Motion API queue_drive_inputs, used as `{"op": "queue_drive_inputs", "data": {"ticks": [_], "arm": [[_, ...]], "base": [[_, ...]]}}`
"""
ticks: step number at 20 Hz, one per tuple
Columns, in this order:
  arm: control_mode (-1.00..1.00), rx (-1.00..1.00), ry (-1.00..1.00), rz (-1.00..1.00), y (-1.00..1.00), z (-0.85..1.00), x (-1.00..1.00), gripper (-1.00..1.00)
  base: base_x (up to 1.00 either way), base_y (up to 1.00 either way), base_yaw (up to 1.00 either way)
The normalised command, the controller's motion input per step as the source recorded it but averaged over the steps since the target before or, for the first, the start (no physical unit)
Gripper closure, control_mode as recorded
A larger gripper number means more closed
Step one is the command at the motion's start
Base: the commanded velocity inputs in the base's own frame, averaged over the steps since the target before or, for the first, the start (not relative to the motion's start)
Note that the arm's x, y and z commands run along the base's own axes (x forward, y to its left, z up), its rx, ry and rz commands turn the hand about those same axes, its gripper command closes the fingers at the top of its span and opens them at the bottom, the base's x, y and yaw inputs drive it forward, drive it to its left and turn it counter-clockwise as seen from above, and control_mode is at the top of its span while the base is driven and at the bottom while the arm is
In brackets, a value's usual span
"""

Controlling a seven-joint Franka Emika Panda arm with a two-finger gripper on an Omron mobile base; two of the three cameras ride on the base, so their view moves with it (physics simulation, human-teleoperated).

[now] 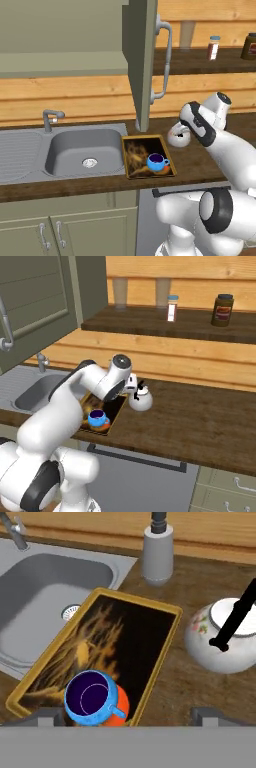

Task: Pick the kettle from the counter and place it on the tray. Then pick the mug from the cabinet and place it on the tray. Then close the cabinet doors.

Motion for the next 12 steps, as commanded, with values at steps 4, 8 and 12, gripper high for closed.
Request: {"op": "queue_drive_inputs", "data": {"ticks": [4,8,12], "arm": [[-1.0,0.03,0.21,-0.37,-0.09,-0.14,0.16,-1.0],[-1.0,0.04,0.01,-0.17,-0.36,-0.08,0.0,-1.0],[-1.0,0.0,0.05,-0.17,-0.22,0.0,0.08,-1.0]], "base": [[0.0,0.0,0.0],[0.0,0.0,0.0],[0.0,0.0,0.0]]}}
